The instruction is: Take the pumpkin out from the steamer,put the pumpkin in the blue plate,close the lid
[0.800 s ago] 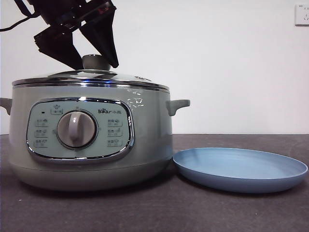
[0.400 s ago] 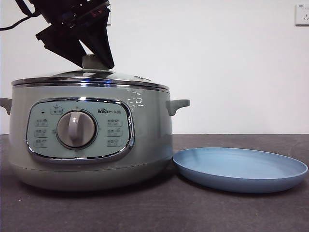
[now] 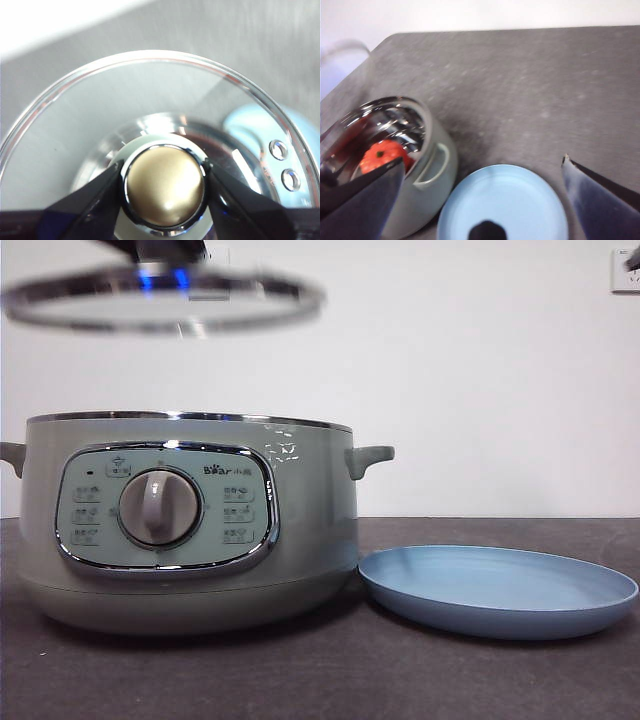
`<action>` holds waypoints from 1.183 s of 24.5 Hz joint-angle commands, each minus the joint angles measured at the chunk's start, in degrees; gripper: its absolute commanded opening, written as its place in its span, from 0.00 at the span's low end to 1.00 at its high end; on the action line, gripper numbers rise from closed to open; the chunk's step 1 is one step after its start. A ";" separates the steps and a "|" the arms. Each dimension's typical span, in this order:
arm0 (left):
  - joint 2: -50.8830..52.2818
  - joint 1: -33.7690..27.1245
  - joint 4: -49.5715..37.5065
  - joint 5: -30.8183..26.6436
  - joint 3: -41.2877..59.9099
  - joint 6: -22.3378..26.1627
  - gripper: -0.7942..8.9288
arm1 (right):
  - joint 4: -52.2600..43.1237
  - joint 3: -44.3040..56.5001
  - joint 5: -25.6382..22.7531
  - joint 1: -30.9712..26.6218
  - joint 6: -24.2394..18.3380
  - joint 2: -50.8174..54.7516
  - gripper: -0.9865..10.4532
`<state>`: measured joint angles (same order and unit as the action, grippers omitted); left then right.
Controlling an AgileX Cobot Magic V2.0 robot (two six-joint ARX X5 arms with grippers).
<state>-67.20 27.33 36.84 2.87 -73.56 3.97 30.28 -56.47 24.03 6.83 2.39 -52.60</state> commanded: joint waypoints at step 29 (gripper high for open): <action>25.51 -0.02 16.87 -26.84 -0.74 0.28 0.07 | 21.86 -55.45 -21.57 42.82 -11.08 -61.88 0.62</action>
<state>-42.41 27.33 55.99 -23.44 -73.60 4.03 52.25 -111.98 2.74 49.52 -7.75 -113.69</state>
